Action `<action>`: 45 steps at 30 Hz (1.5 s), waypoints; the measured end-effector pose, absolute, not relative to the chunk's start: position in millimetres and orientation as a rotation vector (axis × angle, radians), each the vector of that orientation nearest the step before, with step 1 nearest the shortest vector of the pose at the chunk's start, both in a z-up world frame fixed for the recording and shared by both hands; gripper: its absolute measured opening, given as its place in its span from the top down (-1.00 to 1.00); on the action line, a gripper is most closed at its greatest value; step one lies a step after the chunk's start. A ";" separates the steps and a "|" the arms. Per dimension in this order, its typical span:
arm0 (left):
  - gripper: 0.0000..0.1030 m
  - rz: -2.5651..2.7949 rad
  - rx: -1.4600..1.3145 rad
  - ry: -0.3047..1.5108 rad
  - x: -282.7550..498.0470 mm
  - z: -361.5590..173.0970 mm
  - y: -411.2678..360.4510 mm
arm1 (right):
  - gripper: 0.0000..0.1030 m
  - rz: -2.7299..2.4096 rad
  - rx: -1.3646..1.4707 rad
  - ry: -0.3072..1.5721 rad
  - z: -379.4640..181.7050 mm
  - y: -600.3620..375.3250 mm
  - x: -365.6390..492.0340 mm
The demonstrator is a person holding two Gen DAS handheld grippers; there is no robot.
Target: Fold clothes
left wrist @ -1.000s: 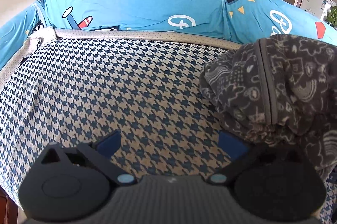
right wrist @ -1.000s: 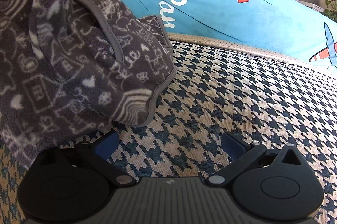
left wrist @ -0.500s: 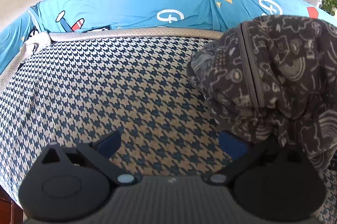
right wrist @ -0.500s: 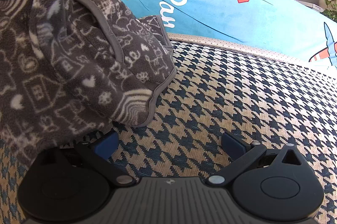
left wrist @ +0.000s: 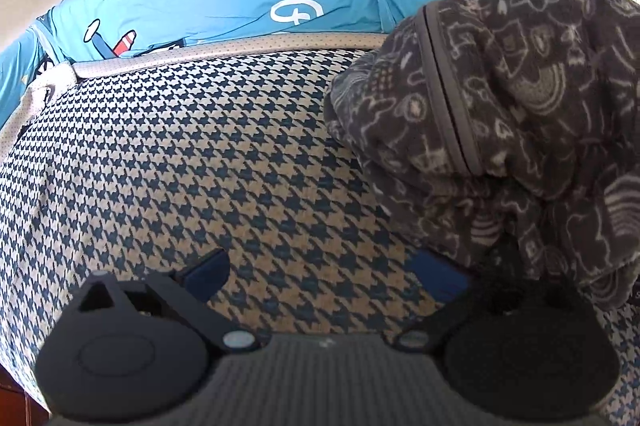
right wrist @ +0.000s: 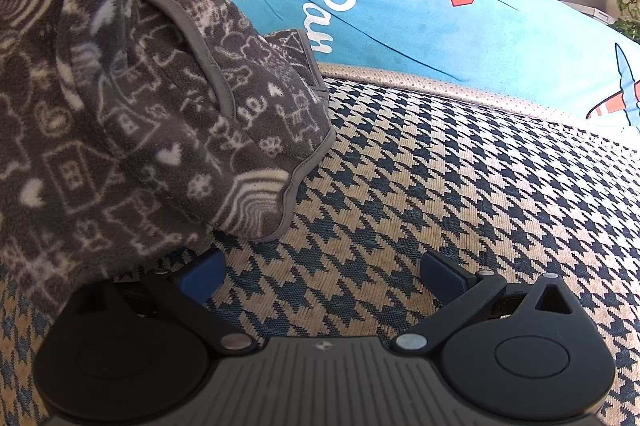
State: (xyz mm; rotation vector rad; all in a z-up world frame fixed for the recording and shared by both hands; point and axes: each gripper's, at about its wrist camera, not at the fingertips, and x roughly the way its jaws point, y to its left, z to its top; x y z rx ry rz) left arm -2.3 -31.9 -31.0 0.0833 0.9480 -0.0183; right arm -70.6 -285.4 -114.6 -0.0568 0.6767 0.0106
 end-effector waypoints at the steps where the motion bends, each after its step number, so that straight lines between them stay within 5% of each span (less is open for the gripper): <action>1: -1.00 -0.021 0.086 0.949 -2.7 -31.7 -32.8 | -1.00 0.011 -0.057 0.677 -114.7 -285.6 -70.9; 45: -1.00 0.003 0.134 0.976 -126.7 -63.9 -47.4 | -1.00 -0.132 0.145 0.871 -76.8 -228.8 -179.2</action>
